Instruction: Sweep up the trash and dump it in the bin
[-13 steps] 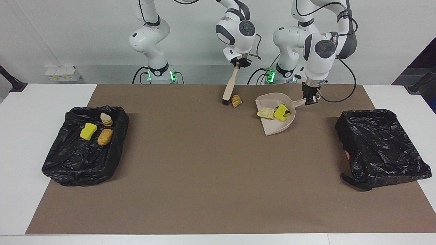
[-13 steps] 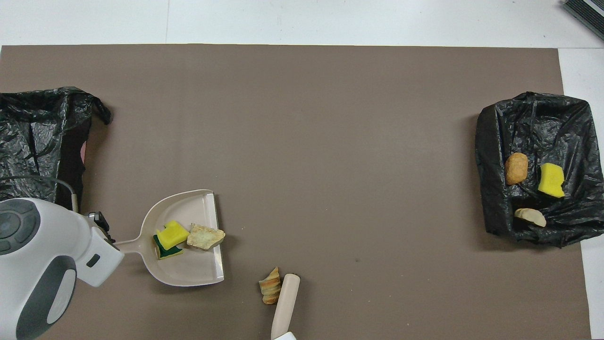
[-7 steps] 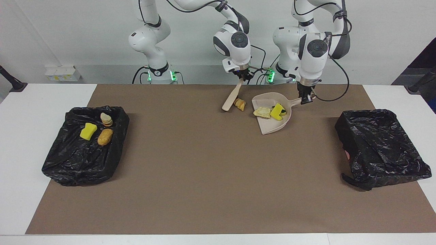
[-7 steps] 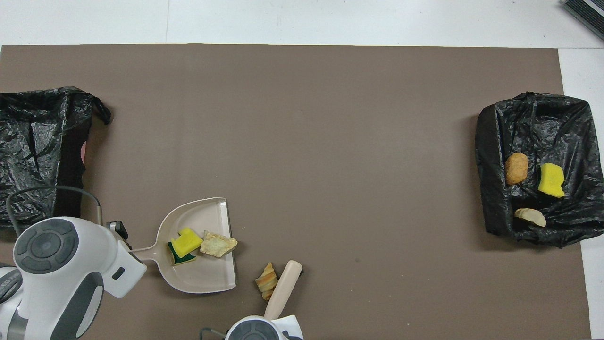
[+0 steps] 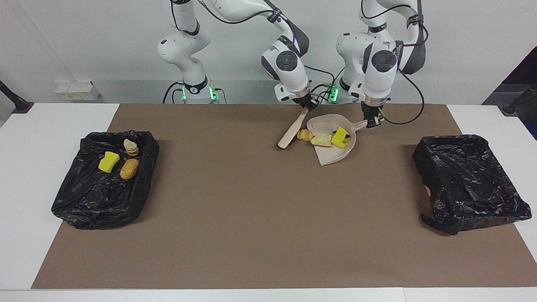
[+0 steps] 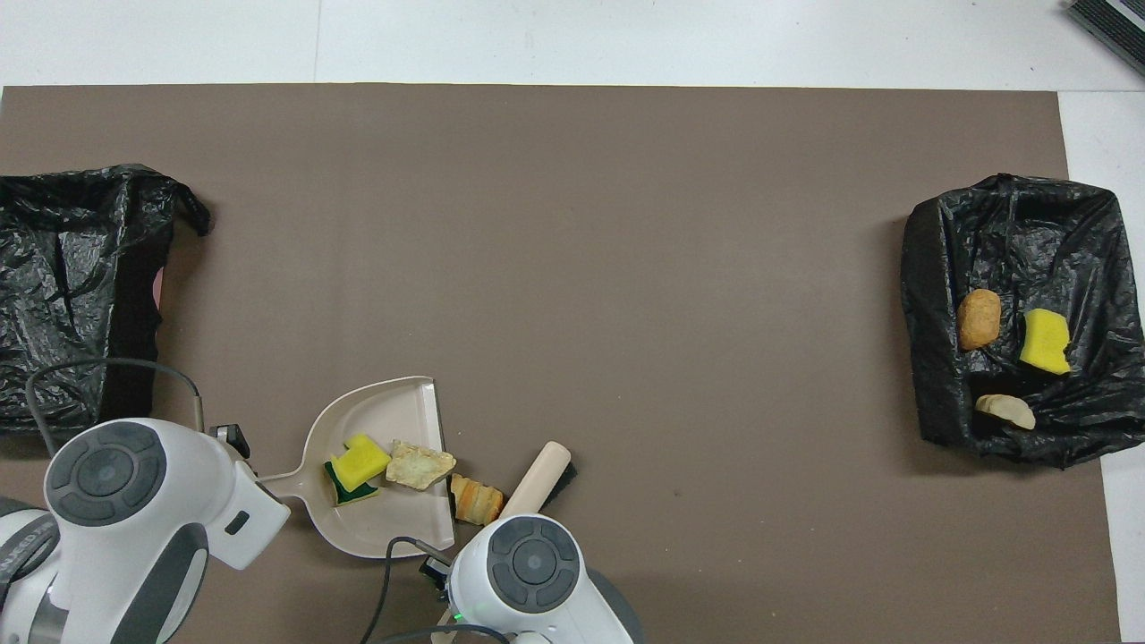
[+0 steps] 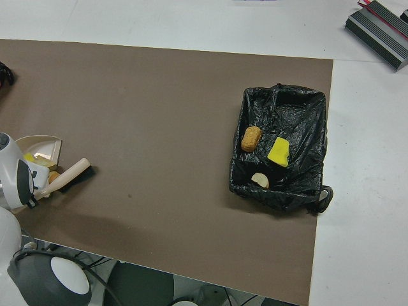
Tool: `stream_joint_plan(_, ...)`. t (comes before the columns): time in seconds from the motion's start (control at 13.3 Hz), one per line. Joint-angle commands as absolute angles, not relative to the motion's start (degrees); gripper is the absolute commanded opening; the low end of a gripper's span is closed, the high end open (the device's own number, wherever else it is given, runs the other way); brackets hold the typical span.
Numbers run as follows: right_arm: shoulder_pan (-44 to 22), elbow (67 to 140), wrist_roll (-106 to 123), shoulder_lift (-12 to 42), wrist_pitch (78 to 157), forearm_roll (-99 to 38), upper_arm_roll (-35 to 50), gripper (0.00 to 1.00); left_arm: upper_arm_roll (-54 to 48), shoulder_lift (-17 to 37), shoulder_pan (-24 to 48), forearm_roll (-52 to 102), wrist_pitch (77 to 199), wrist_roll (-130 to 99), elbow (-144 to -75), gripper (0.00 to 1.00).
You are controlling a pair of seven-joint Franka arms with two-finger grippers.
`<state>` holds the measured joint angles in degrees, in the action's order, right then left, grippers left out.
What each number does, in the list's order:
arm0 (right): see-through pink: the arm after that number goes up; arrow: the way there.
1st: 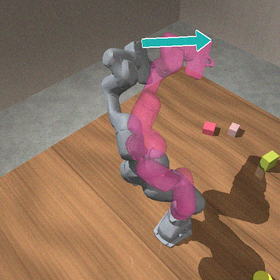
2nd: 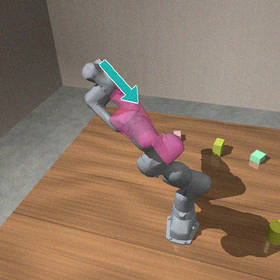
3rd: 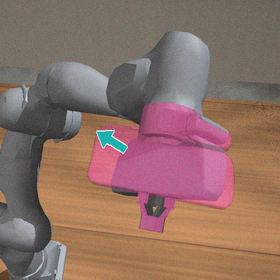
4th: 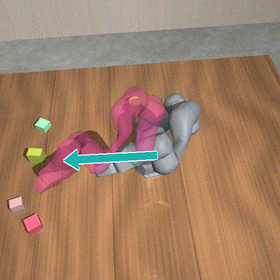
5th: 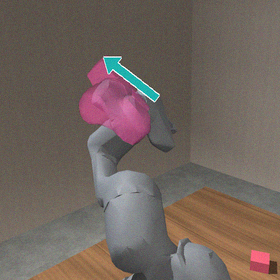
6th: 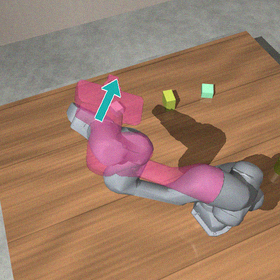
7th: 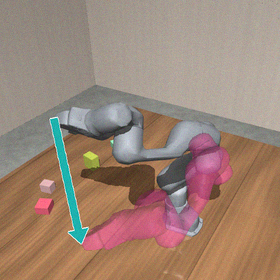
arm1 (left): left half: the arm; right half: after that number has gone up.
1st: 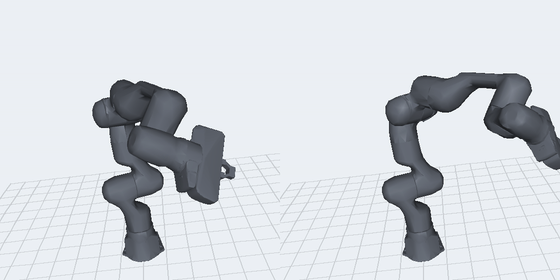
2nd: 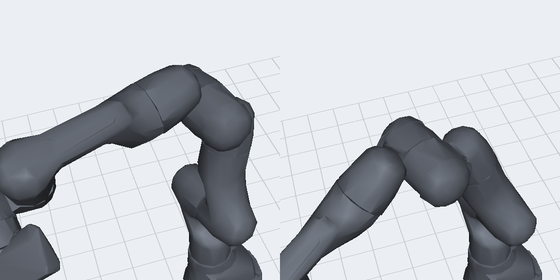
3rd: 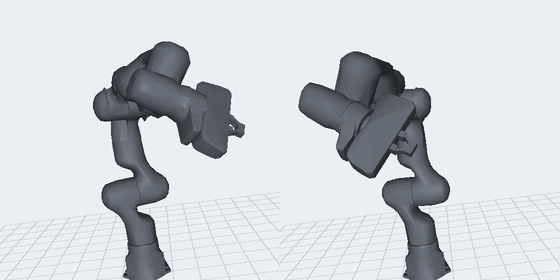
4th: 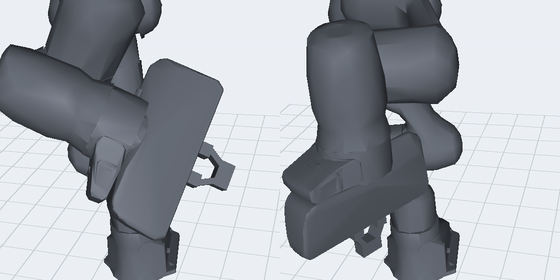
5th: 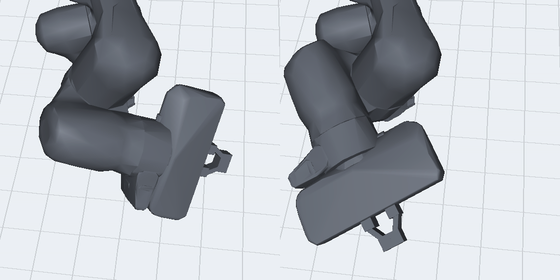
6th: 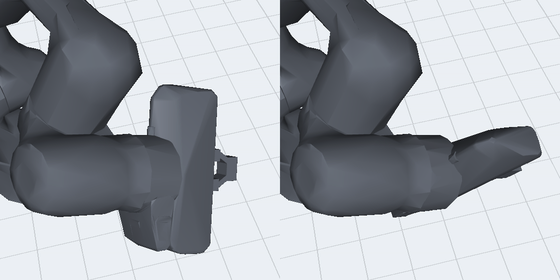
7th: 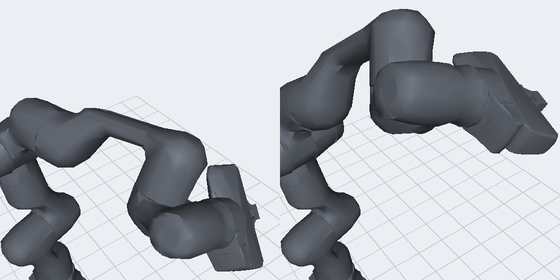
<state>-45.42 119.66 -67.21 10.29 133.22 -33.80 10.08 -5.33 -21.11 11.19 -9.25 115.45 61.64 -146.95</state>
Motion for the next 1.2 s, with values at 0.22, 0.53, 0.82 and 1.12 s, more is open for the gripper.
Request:
stream_joint_plan(0.22, -50.00, 117.33, -57.14, 10.99, 135.00, -36.83, 10.63, 0.00, -5.18, -21.27, 16.26, -9.14, 119.35, 53.27, -149.06, 0.00)
stream_joint_plan(0.53, -52.12, 114.17, -56.08, 11.25, 134.47, -34.03, 10.63, 0.00, -4.92, -18.99, 15.12, -4.08, 125.40, 49.48, -147.49, 0.00)
stream_joint_plan(0.82, -52.82, 113.99, -55.64, 10.46, 134.12, -29.27, 10.63, 0.00, -4.83, -17.75, 11.95, 3.78, 126.82, 49.39, -145.02, 0.00)
stream_joint_plan(1.12, -50.37, 114.17, -49.68, 5.90, 127.90, -29.00, 10.28, 0.00, -4.83, -17.75, 10.64, 5.97, 126.83, 49.39, -144.23, 0.00)
